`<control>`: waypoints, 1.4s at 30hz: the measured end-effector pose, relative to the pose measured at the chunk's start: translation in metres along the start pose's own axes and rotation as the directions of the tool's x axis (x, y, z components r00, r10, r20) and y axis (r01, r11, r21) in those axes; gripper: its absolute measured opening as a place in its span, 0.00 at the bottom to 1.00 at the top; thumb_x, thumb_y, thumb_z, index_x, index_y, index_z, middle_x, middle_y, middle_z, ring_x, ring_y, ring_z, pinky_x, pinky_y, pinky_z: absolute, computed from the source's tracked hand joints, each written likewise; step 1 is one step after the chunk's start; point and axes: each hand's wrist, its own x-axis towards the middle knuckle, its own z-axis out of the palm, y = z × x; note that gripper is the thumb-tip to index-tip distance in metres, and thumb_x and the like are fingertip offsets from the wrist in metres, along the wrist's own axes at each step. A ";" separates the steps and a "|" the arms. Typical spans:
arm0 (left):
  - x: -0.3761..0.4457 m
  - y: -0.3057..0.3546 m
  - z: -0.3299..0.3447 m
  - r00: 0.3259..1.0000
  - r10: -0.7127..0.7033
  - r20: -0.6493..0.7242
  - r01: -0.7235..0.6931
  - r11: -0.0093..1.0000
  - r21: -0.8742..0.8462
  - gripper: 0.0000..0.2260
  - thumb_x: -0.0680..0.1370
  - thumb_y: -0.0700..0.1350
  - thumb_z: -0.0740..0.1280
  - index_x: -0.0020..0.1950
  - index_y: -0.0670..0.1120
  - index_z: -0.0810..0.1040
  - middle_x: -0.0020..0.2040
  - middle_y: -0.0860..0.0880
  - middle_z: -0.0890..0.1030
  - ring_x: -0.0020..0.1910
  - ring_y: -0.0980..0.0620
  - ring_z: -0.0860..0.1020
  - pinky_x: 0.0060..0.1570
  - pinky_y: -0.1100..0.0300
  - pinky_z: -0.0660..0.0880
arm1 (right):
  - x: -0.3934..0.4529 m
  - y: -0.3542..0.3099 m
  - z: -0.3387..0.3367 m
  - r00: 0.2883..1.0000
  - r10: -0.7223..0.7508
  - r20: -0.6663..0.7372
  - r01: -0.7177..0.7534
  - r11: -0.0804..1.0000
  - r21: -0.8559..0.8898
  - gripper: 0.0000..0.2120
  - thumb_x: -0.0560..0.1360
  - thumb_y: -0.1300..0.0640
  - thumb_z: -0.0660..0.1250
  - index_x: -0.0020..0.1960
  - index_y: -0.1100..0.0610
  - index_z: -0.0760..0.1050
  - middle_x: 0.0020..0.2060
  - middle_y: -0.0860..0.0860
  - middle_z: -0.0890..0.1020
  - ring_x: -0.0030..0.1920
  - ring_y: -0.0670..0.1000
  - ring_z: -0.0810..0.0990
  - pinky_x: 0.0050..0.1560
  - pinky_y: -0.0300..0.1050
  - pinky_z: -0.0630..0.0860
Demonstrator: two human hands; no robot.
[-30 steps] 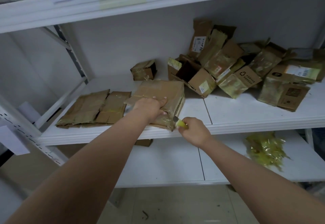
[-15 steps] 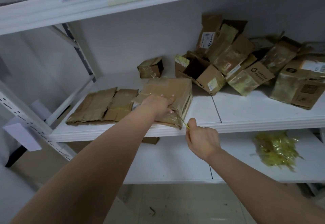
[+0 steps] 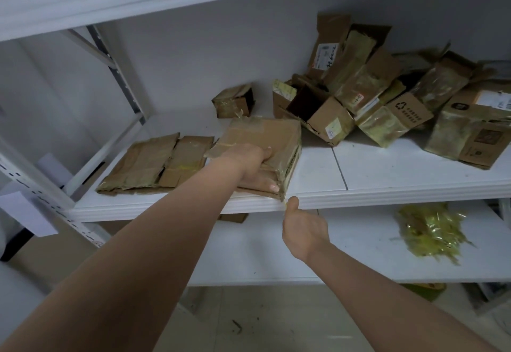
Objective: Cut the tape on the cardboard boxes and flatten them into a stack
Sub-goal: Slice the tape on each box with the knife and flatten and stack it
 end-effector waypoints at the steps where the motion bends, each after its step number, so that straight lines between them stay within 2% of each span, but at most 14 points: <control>1: 0.002 0.001 0.001 0.999 -0.020 -0.027 0.018 0.999 -0.047 0.41 0.72 0.69 0.63 0.78 0.50 0.56 0.72 0.45 0.70 0.68 0.43 0.69 0.61 0.53 0.68 | -0.001 0.002 0.001 1.000 -0.018 0.001 0.018 1.000 0.014 0.15 0.75 0.64 0.56 0.60 0.59 0.59 0.29 0.49 0.68 0.27 0.50 0.67 0.27 0.42 0.59; 3: 0.008 0.007 0.007 0.992 -0.079 -0.099 0.067 0.991 -0.119 0.37 0.74 0.70 0.59 0.73 0.47 0.66 0.65 0.44 0.75 0.63 0.43 0.73 0.57 0.52 0.71 | -0.005 0.008 0.001 0.998 -0.052 -0.043 0.055 0.997 0.055 0.10 0.79 0.58 0.53 0.59 0.58 0.60 0.30 0.49 0.71 0.30 0.53 0.71 0.28 0.43 0.60; 6: 0.012 0.017 0.015 0.979 -0.126 -0.160 0.106 0.986 -0.129 0.27 0.76 0.62 0.62 0.67 0.45 0.68 0.59 0.43 0.78 0.57 0.41 0.75 0.50 0.53 0.72 | -0.006 0.028 -0.010 0.988 -0.025 -0.154 0.044 0.992 0.122 0.09 0.81 0.51 0.50 0.55 0.56 0.61 0.38 0.52 0.80 0.39 0.58 0.79 0.33 0.45 0.65; 9: 0.007 0.011 0.007 0.991 -0.072 -0.115 0.054 0.987 -0.153 0.24 0.74 0.56 0.66 0.67 0.47 0.68 0.58 0.45 0.77 0.54 0.45 0.75 0.49 0.55 0.72 | -0.003 0.056 -0.025 0.967 0.025 -0.253 0.011 0.990 0.139 0.09 0.81 0.50 0.51 0.54 0.56 0.63 0.38 0.53 0.80 0.40 0.59 0.79 0.35 0.46 0.64; 11: 0.000 -0.005 -0.002 1.000 -0.006 -0.023 0.003 0.991 -0.136 0.26 0.72 0.53 0.70 0.67 0.49 0.67 0.60 0.48 0.75 0.53 0.48 0.73 0.51 0.56 0.72 | 0.001 0.072 -0.031 0.953 0.079 -0.293 -0.029 0.985 0.170 0.09 0.80 0.51 0.52 0.54 0.55 0.65 0.37 0.53 0.80 0.40 0.59 0.78 0.35 0.46 0.64; 14: -0.010 -0.033 -0.005 0.995 0.071 0.070 -0.059 0.986 -0.159 0.31 0.71 0.45 0.74 0.69 0.52 0.63 0.64 0.49 0.71 0.58 0.49 0.71 0.57 0.57 0.70 | 0.010 0.091 -0.032 0.916 0.193 -0.351 -0.113 0.965 0.235 0.07 0.81 0.52 0.54 0.55 0.53 0.67 0.36 0.52 0.78 0.40 0.59 0.78 0.36 0.45 0.65; 17: -0.019 -0.042 0.002 0.988 0.111 0.106 -0.078 0.958 -0.274 0.37 0.72 0.39 0.72 0.74 0.58 0.57 0.69 0.51 0.68 0.62 0.50 0.70 0.61 0.59 0.66 | 0.018 0.103 -0.030 0.904 0.270 -0.330 -0.160 0.932 0.325 0.06 0.81 0.53 0.54 0.54 0.53 0.68 0.38 0.51 0.77 0.42 0.58 0.78 0.36 0.46 0.68; 20: -0.020 -0.039 0.006 0.983 0.135 0.125 -0.093 0.952 -0.291 0.39 0.75 0.37 0.69 0.77 0.62 0.52 0.74 0.50 0.62 0.69 0.49 0.65 0.67 0.57 0.63 | 0.026 0.102 -0.028 0.935 0.196 -0.297 -0.094 0.940 0.327 0.06 0.80 0.53 0.56 0.53 0.54 0.69 0.42 0.53 0.78 0.45 0.57 0.77 0.40 0.48 0.72; 25: -0.018 -0.038 0.008 0.979 0.138 0.148 -0.096 0.960 -0.262 0.39 0.77 0.36 0.67 0.77 0.62 0.50 0.79 0.52 0.51 0.78 0.51 0.50 0.73 0.56 0.50 | 0.033 0.094 -0.029 0.939 0.176 -0.296 -0.041 0.910 0.413 0.08 0.80 0.50 0.55 0.50 0.54 0.69 0.41 0.53 0.78 0.44 0.56 0.75 0.41 0.48 0.72; 28: -0.017 -0.037 0.010 0.984 0.122 0.127 -0.083 0.958 -0.275 0.39 0.75 0.35 0.67 0.77 0.61 0.53 0.79 0.53 0.51 0.78 0.51 0.51 0.74 0.57 0.50 | 0.038 0.093 -0.029 0.948 0.137 -0.288 0.005 0.897 0.441 0.07 0.80 0.50 0.55 0.45 0.51 0.66 0.37 0.52 0.77 0.41 0.56 0.75 0.39 0.48 0.71; 31: -0.015 -0.034 0.010 0.989 0.111 0.095 -0.079 0.955 -0.286 0.37 0.74 0.37 0.69 0.77 0.59 0.56 0.77 0.52 0.57 0.74 0.51 0.59 0.68 0.63 0.56 | 0.045 0.094 -0.029 0.968 0.093 -0.234 0.005 0.921 0.389 0.09 0.82 0.49 0.51 0.46 0.52 0.65 0.36 0.51 0.75 0.39 0.56 0.74 0.38 0.47 0.69; 34: -0.012 -0.030 0.013 0.995 0.093 0.046 -0.077 0.955 -0.287 0.35 0.73 0.45 0.72 0.75 0.58 0.59 0.70 0.51 0.67 0.61 0.54 0.67 0.59 0.64 0.63 | 0.044 0.097 -0.022 0.979 0.061 -0.194 0.002 0.952 0.308 0.11 0.82 0.48 0.49 0.51 0.53 0.67 0.37 0.50 0.75 0.39 0.56 0.73 0.37 0.46 0.69; 38: -0.006 -0.027 0.017 0.999 0.046 -0.001 -0.044 0.953 -0.301 0.33 0.72 0.52 0.74 0.73 0.56 0.63 0.68 0.51 0.71 0.62 0.50 0.72 0.62 0.57 0.70 | 0.043 0.101 -0.025 0.985 0.030 -0.168 0.003 0.981 0.194 0.09 0.83 0.50 0.48 0.53 0.52 0.66 0.38 0.50 0.76 0.38 0.55 0.73 0.36 0.44 0.66; 42: -0.006 -0.020 0.016 0.998 0.016 -0.054 -0.028 0.975 -0.219 0.33 0.74 0.53 0.72 0.75 0.53 0.61 0.69 0.47 0.71 0.66 0.47 0.70 0.63 0.57 0.68 | 0.035 0.114 -0.033 0.992 -0.027 -0.126 0.018 0.997 -0.073 0.08 0.81 0.53 0.52 0.57 0.47 0.68 0.47 0.49 0.81 0.46 0.54 0.79 0.39 0.43 0.66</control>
